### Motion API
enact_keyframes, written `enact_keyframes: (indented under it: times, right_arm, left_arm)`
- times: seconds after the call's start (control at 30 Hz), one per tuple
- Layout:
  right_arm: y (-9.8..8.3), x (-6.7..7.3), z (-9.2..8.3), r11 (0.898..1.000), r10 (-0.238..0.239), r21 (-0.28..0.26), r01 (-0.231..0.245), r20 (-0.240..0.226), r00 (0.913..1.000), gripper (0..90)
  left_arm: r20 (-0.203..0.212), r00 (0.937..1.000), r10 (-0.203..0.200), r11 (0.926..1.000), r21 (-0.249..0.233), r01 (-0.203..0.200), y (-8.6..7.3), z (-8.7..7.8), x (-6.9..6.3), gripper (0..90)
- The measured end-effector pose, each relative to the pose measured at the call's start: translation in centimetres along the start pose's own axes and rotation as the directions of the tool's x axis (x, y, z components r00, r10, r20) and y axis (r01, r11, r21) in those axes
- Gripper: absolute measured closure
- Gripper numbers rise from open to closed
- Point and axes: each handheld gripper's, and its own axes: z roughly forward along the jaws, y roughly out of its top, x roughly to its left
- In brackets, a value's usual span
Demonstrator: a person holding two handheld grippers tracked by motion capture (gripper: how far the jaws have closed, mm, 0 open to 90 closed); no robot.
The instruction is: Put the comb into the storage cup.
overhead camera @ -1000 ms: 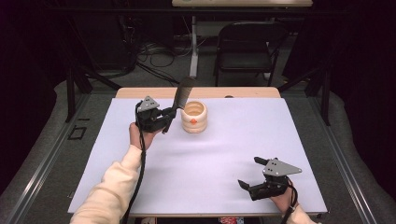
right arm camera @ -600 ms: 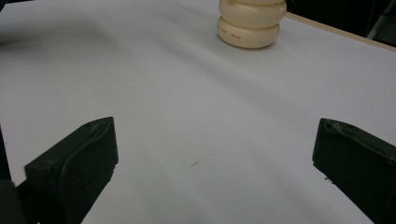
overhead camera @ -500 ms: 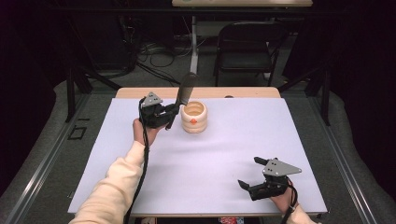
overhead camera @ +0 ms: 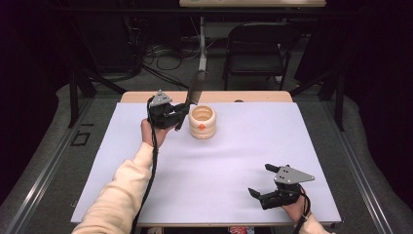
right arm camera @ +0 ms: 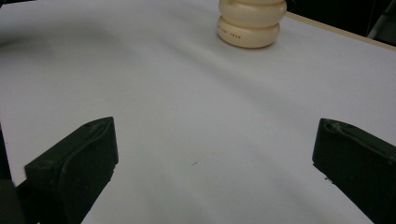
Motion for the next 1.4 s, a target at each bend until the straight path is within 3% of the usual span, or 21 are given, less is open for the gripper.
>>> enact_keyframes:
  times: [1.4]
  right_arm:
    - [0.0,0.0,0.0,1.0,0.001,0.002,-0.001,0.0,1.0,0.0]
  left_arm:
    - [-0.011,0.9999,-0.007,0.9995,-0.032,0.006,1.9,1.7,0.3,71.9]
